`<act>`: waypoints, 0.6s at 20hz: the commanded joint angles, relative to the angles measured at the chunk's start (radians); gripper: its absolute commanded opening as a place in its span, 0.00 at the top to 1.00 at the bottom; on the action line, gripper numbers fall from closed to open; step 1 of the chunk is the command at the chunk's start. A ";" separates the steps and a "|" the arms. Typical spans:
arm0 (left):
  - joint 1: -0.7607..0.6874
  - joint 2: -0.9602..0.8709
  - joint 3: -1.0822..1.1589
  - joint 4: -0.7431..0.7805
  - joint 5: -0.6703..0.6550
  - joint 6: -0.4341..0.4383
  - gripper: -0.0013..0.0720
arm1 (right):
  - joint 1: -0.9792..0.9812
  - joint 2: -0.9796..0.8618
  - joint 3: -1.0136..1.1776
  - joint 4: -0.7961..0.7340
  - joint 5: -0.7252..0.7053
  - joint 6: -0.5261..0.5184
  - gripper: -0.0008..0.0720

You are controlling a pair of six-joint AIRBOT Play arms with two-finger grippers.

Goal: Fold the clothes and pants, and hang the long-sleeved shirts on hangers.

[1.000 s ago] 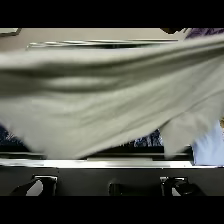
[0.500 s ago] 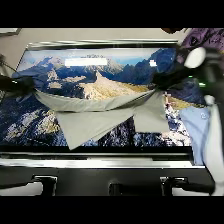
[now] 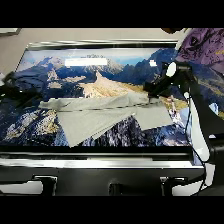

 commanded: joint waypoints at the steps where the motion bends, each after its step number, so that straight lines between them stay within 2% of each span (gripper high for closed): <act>1: 0.121 0.201 -0.174 -0.069 -0.025 0.050 0.13 | 0.000 0.038 0.000 -0.068 0.022 -0.009 0.95; 4: 0.176 0.433 -0.535 -0.267 -0.016 0.106 0.13 | 0.000 0.077 0.000 -0.077 0.024 -0.035 0.95; 7: 0.159 0.602 -0.834 -0.379 0.009 0.115 0.13 | 0.000 0.102 0.000 -0.077 0.024 -0.035 0.95; 10: 0.121 0.649 -0.987 -0.416 0.028 0.116 0.14 | 0.000 0.113 0.000 -0.076 0.045 -0.034 0.95; 12: 0.076 0.642 -1.023 -0.416 0.048 0.150 0.13 | 0.000 0.114 0.000 -0.076 0.074 -0.034 0.95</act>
